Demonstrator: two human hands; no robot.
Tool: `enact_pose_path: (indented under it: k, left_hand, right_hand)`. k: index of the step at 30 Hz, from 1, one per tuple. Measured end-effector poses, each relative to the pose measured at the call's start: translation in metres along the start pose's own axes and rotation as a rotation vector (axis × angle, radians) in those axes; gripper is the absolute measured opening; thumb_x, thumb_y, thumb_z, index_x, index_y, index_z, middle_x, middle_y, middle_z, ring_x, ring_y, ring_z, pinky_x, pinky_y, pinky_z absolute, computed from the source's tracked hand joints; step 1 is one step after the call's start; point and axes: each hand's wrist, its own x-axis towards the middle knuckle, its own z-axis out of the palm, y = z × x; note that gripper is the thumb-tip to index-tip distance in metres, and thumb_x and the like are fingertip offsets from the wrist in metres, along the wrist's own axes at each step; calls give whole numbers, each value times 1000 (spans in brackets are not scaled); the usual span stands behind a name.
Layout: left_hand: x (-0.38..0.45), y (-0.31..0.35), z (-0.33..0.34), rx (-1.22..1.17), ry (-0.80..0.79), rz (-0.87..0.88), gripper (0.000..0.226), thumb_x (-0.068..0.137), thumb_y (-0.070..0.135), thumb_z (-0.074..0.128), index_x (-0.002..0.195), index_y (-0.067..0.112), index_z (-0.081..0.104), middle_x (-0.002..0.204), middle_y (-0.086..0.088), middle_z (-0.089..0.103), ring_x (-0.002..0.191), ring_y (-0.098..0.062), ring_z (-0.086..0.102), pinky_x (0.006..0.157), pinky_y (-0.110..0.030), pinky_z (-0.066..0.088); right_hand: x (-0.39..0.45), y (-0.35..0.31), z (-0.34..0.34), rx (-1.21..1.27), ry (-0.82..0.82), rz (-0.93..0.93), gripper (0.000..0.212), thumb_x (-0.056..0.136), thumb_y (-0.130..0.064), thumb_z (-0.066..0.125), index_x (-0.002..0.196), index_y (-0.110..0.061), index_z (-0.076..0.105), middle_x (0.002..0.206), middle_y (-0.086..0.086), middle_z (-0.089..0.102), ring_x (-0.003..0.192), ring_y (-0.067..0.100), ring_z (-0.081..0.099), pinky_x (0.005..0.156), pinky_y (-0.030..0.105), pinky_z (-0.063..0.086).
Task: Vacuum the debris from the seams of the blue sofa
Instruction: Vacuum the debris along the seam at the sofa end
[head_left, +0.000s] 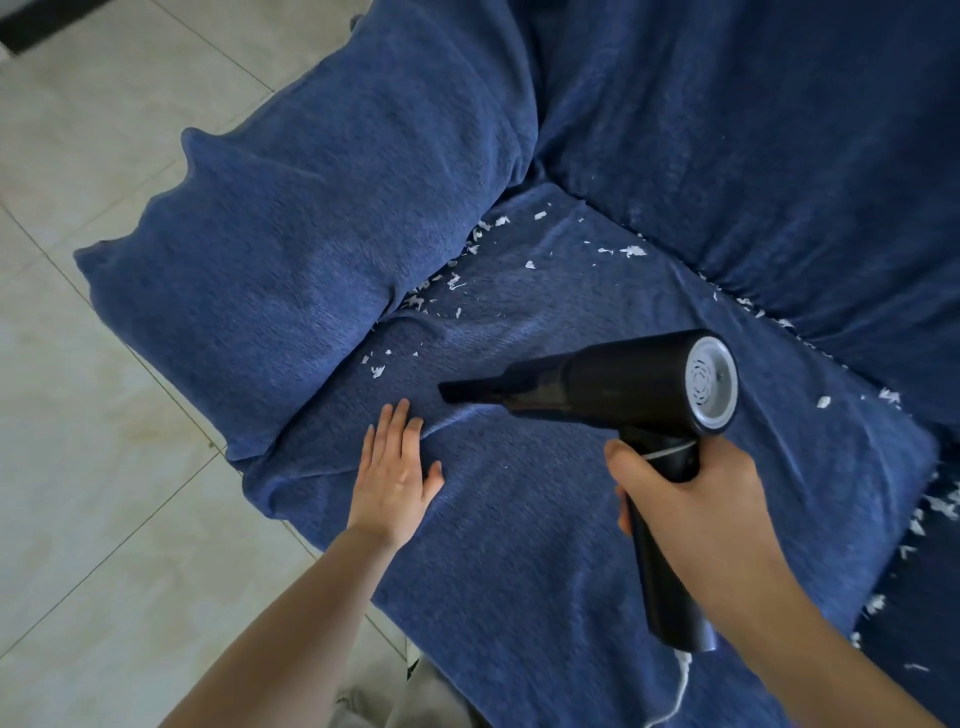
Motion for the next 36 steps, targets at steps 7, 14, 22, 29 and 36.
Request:
enact_pose_path:
  k: [7, 14, 22, 29, 36]
  left_hand:
    - [2, 16, 1, 58, -67, -25, 68, 94, 45, 36, 150, 10, 23, 160, -11, 12, 148, -30, 5, 120, -46, 11]
    - [22, 6, 3, 38, 31, 92, 38, 90, 36, 53, 115, 7, 53, 154, -13, 30, 145, -31, 22, 117, -47, 23]
    - [29, 0, 5, 50, -45, 146, 59, 95, 45, 28, 150, 25, 22, 162, -7, 6, 149, -23, -2, 120, -46, 10]
    - [27, -2, 10, 84, -61, 143, 60, 96, 44, 27, 153, 30, 13, 162, -8, 5, 149, -26, -1, 119, -49, 13]
    - [22, 1, 12, 80, -42, 138, 55, 97, 40, 27, 151, 31, 22, 161, -7, 11, 149, -26, 3, 119, -50, 15]
  right_hand:
    - [5, 4, 6, 8, 17, -4, 28, 73, -34, 72, 71, -7, 64, 54, 8, 68, 60, 26, 69, 67, 39, 56]
    - [29, -15, 38, 50, 57, -43, 26, 76, -37, 70, 75, -13, 61, 62, 7, 70, 70, 25, 69, 66, 31, 52]
    - [43, -32, 54, 27, 32, -50, 23, 77, -33, 71, 72, -13, 60, 59, 7, 68, 67, 24, 69, 62, 29, 51]
    - [43, -39, 55, 50, 12, -67, 22, 78, -27, 73, 69, -13, 58, 57, 9, 66, 66, 28, 71, 66, 36, 57]
    - [31, -40, 54, 49, -27, -67, 23, 71, -34, 70, 66, -14, 59, 58, 2, 69, 59, 19, 64, 59, 26, 49]
